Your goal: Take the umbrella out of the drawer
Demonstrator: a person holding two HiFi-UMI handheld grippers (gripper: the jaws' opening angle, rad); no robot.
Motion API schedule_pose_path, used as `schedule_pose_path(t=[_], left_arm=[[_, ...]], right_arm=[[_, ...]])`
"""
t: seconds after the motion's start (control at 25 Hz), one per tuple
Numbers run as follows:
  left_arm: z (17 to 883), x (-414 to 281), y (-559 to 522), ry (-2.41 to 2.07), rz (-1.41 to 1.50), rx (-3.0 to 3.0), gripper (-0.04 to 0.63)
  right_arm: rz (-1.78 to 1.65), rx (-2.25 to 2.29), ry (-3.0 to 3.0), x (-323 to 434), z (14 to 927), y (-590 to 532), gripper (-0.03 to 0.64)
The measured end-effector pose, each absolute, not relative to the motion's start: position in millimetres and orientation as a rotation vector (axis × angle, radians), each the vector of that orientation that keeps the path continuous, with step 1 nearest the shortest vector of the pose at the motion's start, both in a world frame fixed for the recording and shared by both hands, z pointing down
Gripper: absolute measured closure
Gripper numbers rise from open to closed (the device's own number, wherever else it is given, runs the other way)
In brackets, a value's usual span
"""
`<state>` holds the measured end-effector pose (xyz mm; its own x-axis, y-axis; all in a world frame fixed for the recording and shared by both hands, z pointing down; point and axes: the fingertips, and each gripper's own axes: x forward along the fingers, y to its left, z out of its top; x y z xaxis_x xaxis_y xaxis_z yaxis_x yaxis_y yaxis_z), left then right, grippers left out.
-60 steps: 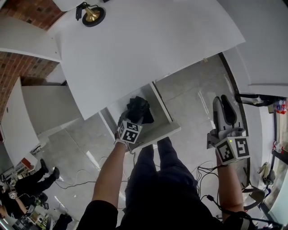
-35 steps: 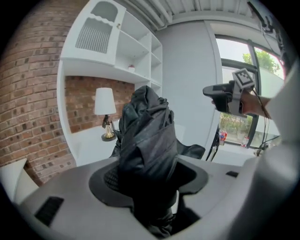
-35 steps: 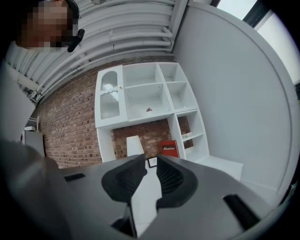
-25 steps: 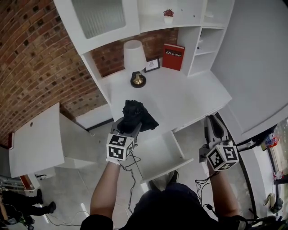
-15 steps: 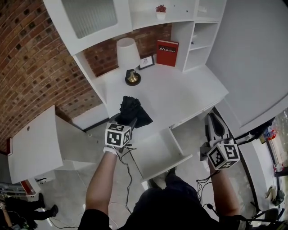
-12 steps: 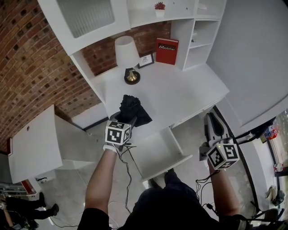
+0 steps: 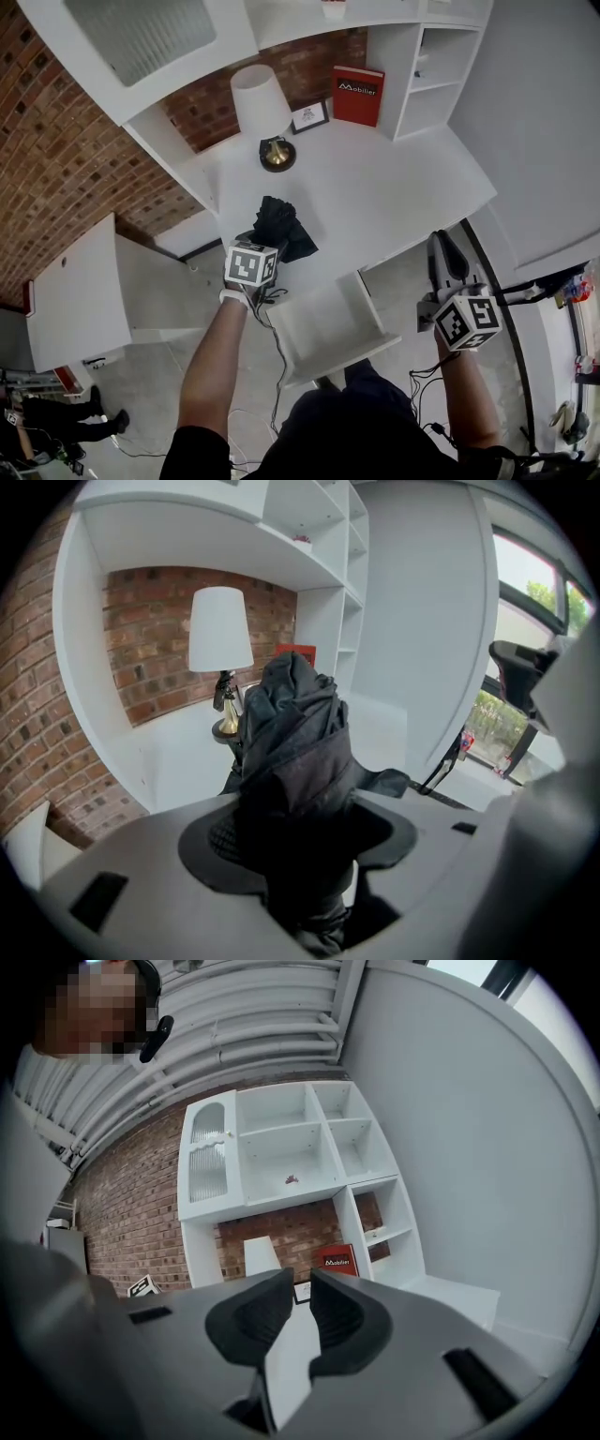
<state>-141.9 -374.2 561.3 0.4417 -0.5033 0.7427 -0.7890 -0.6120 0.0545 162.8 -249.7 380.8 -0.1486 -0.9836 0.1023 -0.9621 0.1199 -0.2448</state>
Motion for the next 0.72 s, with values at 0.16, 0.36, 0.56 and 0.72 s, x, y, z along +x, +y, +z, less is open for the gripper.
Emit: schedule_pose_path(t=[0.16, 0.36, 0.56, 0.72], left_arm=[[584, -134, -398, -1.077, 1.015, 2.249, 0.350], [620, -124, -417, -1.065, 1.085, 2.187, 0.350], [654, -119, -434, -1.068, 1.194, 2.103, 0.350], [671, -116, -448, -1.070, 1.292, 2.057, 0.350]], right_arm=[[-0.428, -1.992, 2.295, 179, 393, -277, 0.565], [-0.490, -1.993, 2.304, 194, 412, -297, 0.566], [-0.524, -1.971, 2.340, 198, 426, -317, 0.566], [-0.513, -1.975, 2.342, 206, 435, -330, 0.566]])
